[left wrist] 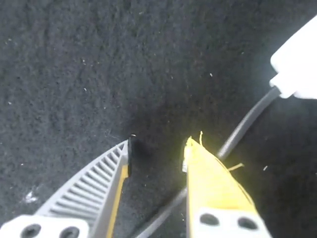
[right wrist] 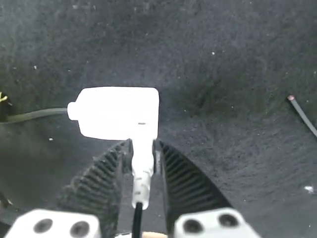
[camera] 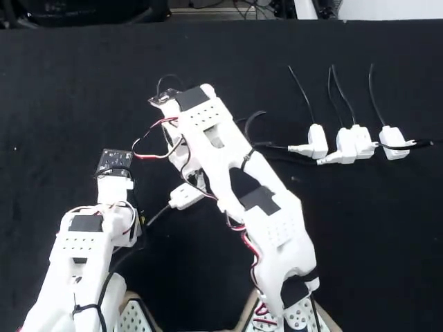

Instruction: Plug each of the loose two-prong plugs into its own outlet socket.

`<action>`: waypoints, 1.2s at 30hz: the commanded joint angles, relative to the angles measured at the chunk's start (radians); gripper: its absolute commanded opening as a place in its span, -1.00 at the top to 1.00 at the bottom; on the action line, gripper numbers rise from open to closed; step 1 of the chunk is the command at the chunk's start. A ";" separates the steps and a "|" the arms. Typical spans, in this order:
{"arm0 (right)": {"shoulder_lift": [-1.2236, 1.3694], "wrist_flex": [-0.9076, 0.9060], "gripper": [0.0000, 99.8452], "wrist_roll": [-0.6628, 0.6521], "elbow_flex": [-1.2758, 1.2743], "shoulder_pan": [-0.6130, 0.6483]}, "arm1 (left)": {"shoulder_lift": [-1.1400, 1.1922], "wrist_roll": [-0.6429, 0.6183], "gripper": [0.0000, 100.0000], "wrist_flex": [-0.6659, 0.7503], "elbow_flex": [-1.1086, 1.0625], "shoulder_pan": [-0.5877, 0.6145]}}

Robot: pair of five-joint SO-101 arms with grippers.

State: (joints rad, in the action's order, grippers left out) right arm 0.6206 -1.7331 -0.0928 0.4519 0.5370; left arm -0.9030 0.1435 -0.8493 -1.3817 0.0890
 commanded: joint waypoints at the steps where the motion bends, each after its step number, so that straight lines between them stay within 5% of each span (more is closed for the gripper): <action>1: -0.002 -0.028 0.98 0.020 0.044 0.012 | -0.014 0.012 0.62 -0.006 0.004 -0.013; 27: 0.061 0.051 0.97 0.017 0.010 0.078 | -0.014 0.012 0.62 -0.006 0.004 -0.005; 36: 0.038 0.089 0.73 -0.044 0.010 0.141 | -0.017 0.006 0.62 -0.048 0.028 -0.002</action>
State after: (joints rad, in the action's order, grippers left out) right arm 0.6897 -1.6978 -0.1143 0.4519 0.6414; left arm -0.9030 0.1435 -0.8800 -1.3817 0.0890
